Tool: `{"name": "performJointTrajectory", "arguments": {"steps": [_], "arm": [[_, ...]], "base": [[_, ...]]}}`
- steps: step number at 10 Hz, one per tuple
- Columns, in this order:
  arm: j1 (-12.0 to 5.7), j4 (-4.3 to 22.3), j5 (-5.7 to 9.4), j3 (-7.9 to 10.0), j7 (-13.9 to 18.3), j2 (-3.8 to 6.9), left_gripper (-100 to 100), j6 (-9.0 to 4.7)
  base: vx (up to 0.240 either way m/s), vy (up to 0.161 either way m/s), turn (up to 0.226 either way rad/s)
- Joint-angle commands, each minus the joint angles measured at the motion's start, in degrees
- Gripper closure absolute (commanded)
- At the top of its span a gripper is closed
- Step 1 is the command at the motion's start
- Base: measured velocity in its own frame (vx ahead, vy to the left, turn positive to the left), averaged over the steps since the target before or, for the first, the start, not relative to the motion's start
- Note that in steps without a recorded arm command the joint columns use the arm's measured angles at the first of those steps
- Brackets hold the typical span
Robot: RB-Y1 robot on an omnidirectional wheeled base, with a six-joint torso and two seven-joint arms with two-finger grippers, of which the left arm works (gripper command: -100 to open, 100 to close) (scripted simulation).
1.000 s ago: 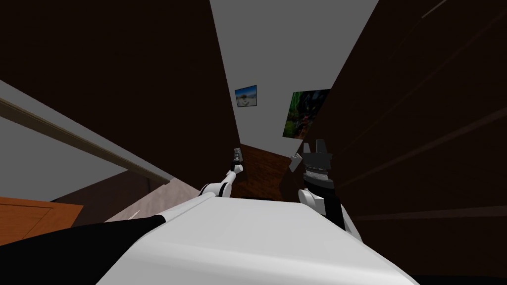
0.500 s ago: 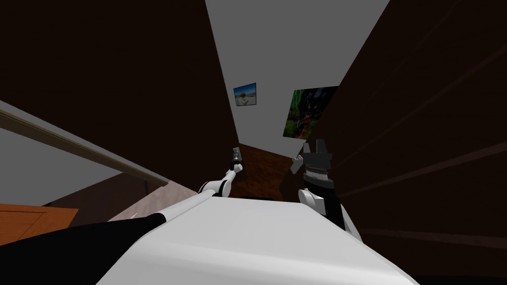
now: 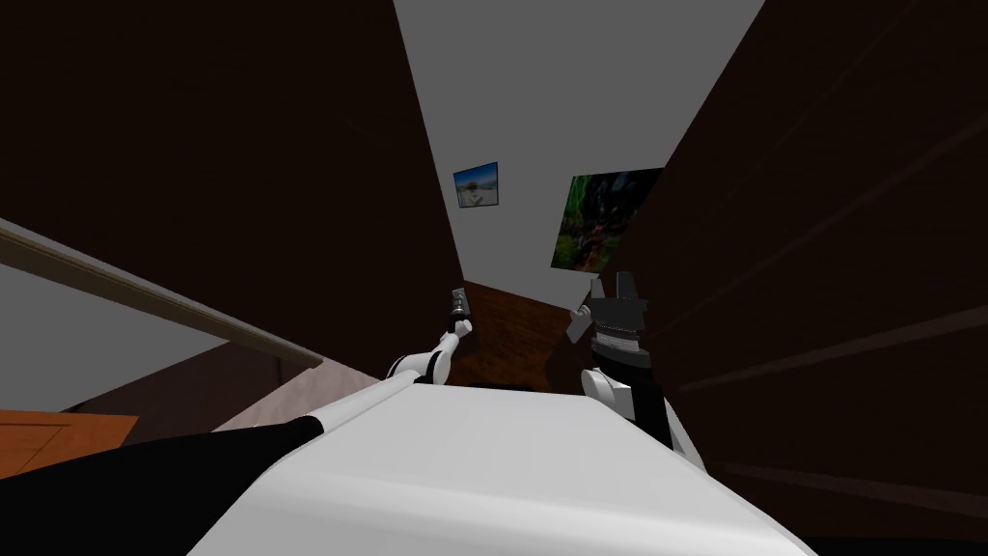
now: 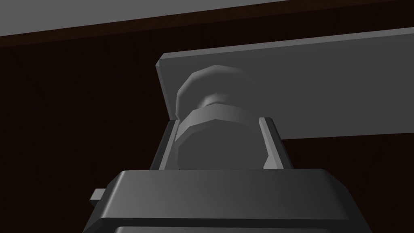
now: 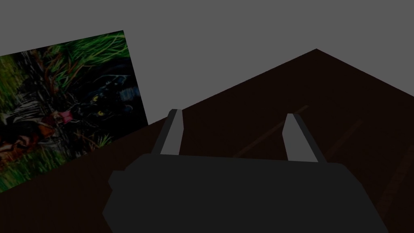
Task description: Push the door open
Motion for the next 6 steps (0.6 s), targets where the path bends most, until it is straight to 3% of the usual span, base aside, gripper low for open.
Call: {"name": "performJointTrajectory", "arguments": {"steps": [1, 4, 5, 6], "arm": [[-1.12, 0.84, 0.51, 1.79, -1.14, 0.92, 100, -1.60], [-2.09, 2.17, 1.10, 3.99, -2.72, 0.38, 100, -3.09], [-2.09, 2.17, 1.10, 3.99, -2.72, 0.38, 100, -3.09], [-2.70, 3.00, 1.46, 5.37, -3.72, -0.19, 100, -4.02]], "base": [[0.128, 0.003, 0.027], [0.116, 0.008, 0.003], [0.073, 0.002, 0.004], [0.091, 0.003, 0.015]]}}
